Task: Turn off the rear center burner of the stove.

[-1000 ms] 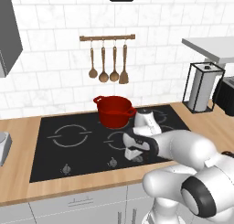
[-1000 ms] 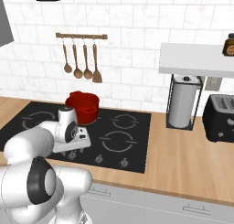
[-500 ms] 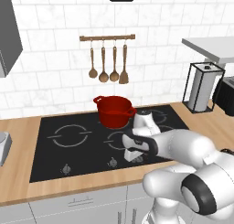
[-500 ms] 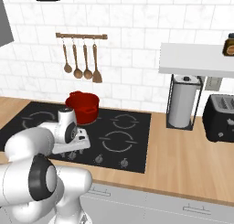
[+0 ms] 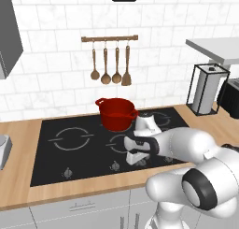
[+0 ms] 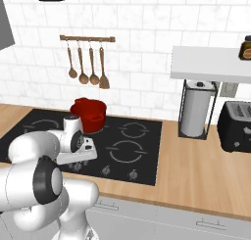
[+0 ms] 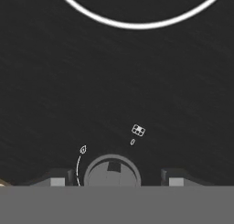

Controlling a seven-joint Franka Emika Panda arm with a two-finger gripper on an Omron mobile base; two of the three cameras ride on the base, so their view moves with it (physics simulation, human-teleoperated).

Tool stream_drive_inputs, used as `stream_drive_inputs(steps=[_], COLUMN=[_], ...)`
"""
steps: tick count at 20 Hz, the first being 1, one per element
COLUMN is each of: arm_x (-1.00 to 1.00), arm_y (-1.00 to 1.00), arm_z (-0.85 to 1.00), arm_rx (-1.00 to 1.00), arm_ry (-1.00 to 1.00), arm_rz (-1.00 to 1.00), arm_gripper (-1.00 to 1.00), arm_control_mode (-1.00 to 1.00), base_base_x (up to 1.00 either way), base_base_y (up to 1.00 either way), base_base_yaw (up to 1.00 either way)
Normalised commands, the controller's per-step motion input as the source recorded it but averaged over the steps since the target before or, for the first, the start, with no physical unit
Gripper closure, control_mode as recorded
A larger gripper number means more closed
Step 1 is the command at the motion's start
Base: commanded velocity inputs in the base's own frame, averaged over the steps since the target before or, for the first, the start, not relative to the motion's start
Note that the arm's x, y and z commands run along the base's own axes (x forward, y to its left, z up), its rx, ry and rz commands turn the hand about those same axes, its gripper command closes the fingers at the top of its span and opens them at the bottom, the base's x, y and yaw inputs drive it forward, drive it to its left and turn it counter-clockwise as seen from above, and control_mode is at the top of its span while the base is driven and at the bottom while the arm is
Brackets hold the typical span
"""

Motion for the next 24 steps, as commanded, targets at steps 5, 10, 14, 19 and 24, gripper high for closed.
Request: stream_drive_inputs(steps=[5, 10, 14, 19, 24], arm_x=[0.0, 0.0, 0.06, 0.15, 0.17], arm_y=[0.0, -0.01, -0.02, 0.0, 0.0], arm_z=[0.0, 0.0, -0.01, -0.05, -0.07], arm_rx=[0.01, 0.08, 0.07, 0.04, 0.0], arm_ry=[0.0, 0.0, 0.03, 0.02, 0.04], arm_rz=[-0.13, -0.4, -0.56, -0.68, -0.73], arm_gripper=[1.0, 1.0, 1.0, 1.0, 1.0], arm_control_mode=[-1.0, -1.0, -1.0, -1.0, -1.0], base_base_x=[0.0, 0.0, 0.0, 0.0, 0.0], base_base_y=[0.0, 0.0, 0.0, 0.0, 0.0], base_base_yaw=[0.0, 0.0, 0.0, 0.0, 0.0])
